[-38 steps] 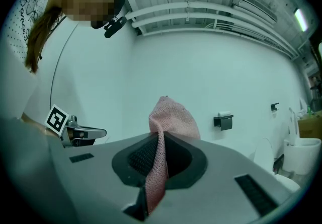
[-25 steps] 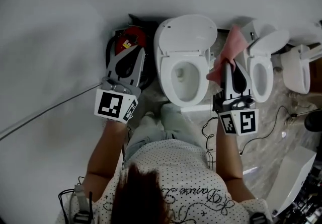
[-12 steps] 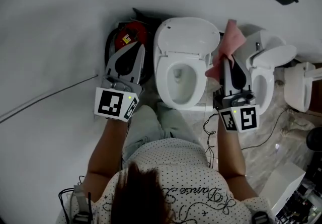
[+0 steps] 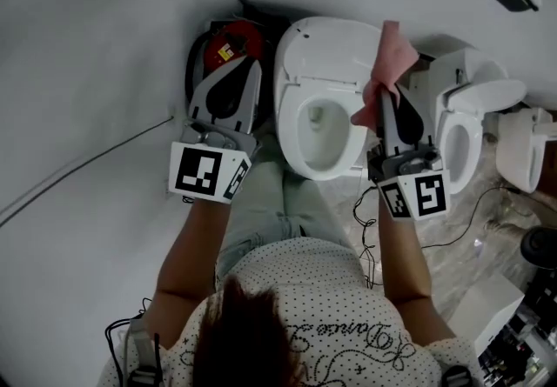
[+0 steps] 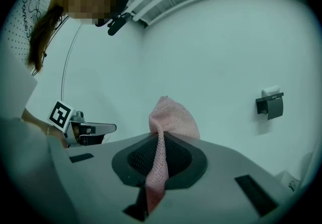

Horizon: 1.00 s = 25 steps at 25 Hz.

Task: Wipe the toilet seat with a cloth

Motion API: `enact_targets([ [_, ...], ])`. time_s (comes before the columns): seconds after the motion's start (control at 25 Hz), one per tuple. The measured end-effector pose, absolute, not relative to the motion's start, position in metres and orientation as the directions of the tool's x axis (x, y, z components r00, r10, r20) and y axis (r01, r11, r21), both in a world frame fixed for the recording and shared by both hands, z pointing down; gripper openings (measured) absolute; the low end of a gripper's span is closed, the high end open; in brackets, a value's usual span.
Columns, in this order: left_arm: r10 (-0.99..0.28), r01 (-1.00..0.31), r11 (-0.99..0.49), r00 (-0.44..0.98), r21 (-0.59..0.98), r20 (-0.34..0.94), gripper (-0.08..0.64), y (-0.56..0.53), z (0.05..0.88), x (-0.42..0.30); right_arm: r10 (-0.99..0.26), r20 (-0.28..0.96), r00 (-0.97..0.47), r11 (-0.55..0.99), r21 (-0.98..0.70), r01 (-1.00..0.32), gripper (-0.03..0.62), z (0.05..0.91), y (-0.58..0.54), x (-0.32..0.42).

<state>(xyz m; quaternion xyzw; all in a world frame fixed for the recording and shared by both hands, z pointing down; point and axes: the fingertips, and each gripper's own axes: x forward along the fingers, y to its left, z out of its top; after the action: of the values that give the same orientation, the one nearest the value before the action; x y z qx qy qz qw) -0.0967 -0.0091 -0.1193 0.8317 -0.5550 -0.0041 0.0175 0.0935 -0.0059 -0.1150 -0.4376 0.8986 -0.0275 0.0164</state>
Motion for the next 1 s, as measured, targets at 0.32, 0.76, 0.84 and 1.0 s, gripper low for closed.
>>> enact_targets([
  [0.32,-0.896,-0.901,-0.428,0.433,0.068,0.095,0.002,-0.05,-0.074,-0.109,-0.821,0.081,-0.565,0.556,-0.109,-0.824,0.032,-0.077,-0.026,0.077],
  [0.76,-0.89,-0.911,-0.391,0.41,0.132,0.199,0.002,-0.08,-0.001,-0.124,-0.806,0.224,-0.548,0.501,-0.233,-0.833,0.032,0.025,-0.053,0.056],
  [0.84,-0.888,-0.912,-0.383,0.407,0.145,0.213,0.002,-0.083,0.013,-0.126,-0.796,0.247,-0.552,0.501,-0.243,-0.831,0.032,0.043,-0.055,0.053],
  [1.0,-0.876,-0.908,-0.387,0.417,0.161,0.244,0.002,-0.092,0.057,-0.131,-0.797,0.291,-0.529,0.445,-0.309,-0.841,0.032,0.104,-0.063,0.05],
])
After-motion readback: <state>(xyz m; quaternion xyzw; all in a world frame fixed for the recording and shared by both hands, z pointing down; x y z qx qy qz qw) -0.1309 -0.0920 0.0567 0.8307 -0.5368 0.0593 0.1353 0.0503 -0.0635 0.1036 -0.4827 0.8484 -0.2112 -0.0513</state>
